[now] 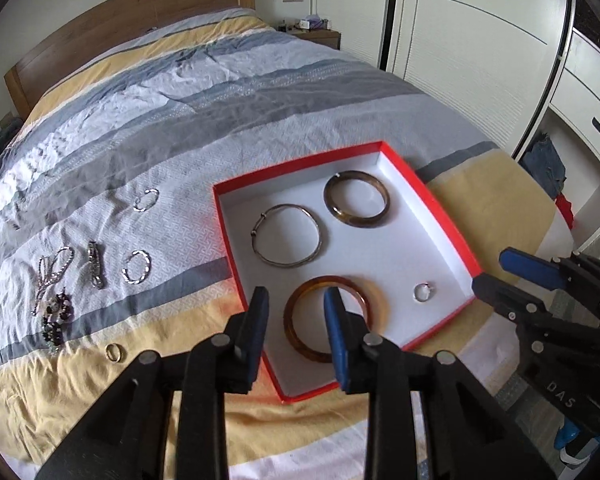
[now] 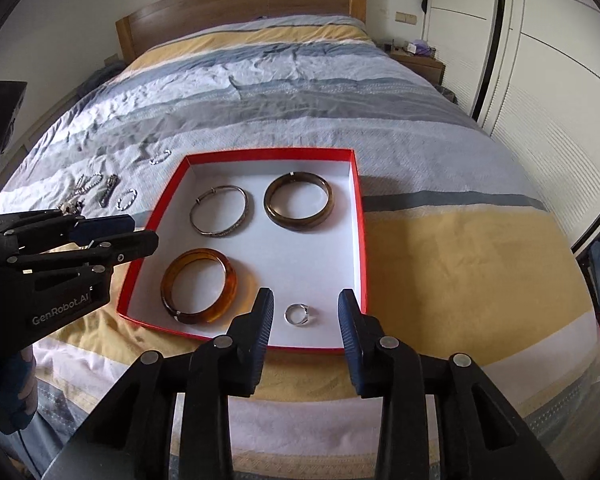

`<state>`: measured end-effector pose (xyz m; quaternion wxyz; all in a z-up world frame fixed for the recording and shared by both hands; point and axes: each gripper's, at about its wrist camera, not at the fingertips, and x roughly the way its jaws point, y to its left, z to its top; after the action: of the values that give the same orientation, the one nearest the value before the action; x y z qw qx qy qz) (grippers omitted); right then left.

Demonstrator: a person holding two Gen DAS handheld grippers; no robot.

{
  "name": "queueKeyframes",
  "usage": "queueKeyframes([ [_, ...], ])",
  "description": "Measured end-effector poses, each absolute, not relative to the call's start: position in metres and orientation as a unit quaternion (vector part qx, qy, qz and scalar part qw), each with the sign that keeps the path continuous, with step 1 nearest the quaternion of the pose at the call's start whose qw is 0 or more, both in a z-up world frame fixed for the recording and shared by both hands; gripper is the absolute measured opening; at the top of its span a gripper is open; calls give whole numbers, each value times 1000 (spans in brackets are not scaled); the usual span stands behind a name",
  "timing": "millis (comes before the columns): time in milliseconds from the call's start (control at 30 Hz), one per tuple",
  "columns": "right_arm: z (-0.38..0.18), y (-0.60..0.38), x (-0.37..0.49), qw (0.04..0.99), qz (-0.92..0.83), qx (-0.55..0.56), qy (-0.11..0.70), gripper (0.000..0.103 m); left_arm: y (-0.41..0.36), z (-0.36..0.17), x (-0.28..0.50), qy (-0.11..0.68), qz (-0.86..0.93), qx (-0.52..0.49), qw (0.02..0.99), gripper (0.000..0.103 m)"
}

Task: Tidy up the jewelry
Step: 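Open both grippers to release the ring and amber bangle into the box, then withdraw both grippers from the box back over the jewelry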

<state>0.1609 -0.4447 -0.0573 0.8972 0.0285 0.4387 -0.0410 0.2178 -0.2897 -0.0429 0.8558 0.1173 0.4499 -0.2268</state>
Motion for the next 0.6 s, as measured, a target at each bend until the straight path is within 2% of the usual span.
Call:
queueKeyframes([
  [67, -45, -439, 149, 903, -45, 35, 427, 40, -276, -25, 207, 436, -219, 106, 867, 27],
  [333, 16, -396, 98, 925, -41, 37, 375, 43, -177, 53, 147, 346, -151, 57, 924, 27],
  [600, 90, -323, 43, 956, -1, 32, 291, 49, -64, 111, 81, 293, -68, 23, 954, 27],
])
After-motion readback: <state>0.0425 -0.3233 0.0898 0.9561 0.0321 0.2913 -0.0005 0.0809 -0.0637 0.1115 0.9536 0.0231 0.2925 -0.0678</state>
